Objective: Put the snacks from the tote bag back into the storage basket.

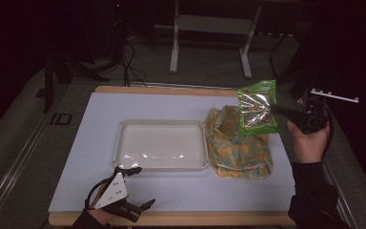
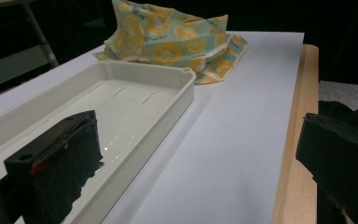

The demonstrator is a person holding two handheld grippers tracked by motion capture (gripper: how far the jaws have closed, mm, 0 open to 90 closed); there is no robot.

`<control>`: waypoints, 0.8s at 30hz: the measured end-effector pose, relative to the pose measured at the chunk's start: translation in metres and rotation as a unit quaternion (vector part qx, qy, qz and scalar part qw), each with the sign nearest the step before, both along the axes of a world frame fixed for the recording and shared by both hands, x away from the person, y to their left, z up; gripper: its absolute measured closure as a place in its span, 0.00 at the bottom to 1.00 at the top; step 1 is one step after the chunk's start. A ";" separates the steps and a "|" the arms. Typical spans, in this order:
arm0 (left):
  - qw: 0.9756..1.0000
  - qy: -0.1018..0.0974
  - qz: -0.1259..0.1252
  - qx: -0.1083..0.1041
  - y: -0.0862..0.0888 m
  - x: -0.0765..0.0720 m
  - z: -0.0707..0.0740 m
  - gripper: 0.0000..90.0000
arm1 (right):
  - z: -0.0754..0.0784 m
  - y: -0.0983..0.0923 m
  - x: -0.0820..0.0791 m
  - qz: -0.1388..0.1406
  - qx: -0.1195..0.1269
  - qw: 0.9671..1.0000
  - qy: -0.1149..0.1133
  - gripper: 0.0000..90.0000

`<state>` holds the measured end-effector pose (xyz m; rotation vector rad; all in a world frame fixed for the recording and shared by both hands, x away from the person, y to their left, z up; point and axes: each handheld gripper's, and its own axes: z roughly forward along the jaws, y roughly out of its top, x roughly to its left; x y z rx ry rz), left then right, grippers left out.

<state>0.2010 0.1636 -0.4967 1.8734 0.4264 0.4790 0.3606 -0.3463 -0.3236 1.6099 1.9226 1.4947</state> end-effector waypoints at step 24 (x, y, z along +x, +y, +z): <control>1.000 -0.002 -0.002 -0.007 0.001 -0.001 0.001 0.00 | 0.002 0.084 0.018 0.064 -0.013 0.998 -0.003 0.99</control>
